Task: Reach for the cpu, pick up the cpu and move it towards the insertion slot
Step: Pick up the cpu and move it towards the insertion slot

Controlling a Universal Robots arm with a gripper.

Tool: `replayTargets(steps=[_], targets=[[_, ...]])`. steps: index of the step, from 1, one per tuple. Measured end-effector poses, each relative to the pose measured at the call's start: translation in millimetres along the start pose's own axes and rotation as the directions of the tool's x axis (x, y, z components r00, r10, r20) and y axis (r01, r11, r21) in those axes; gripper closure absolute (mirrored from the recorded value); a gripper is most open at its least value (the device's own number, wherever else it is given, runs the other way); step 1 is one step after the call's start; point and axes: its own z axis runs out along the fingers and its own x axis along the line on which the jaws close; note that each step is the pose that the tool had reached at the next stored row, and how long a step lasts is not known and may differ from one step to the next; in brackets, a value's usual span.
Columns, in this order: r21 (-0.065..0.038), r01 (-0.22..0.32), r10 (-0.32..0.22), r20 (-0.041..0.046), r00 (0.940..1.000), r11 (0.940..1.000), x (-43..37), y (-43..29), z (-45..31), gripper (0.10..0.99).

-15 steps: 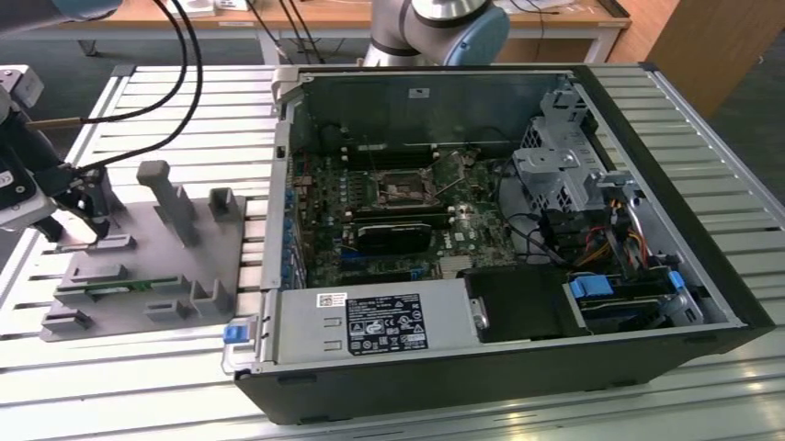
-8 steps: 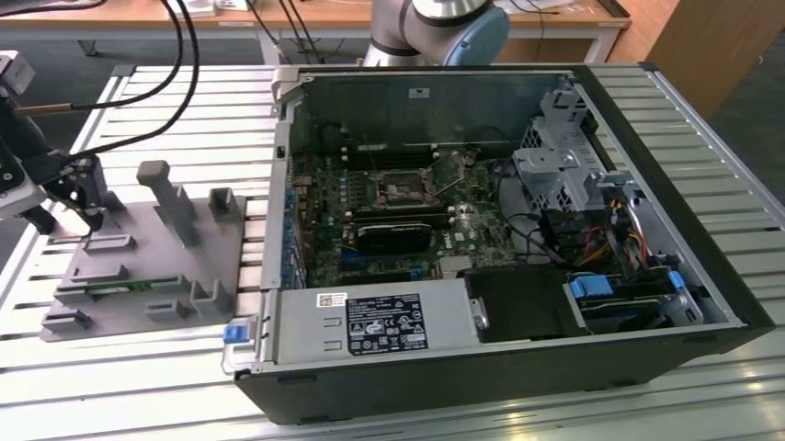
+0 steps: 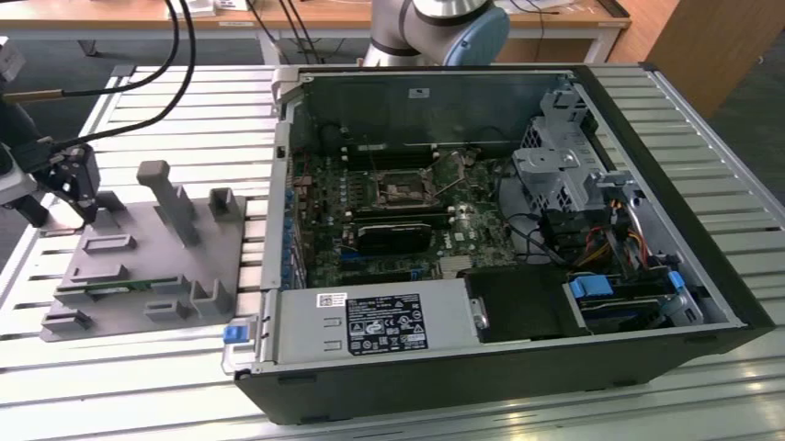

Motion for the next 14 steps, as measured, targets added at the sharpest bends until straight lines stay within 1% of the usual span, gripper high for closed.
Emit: replayTargets(steps=[14], targets=[[0.001,0.000,0.000,0.0000,1.0000,1.0000,-0.1,1.9,-20.2,0.545]])
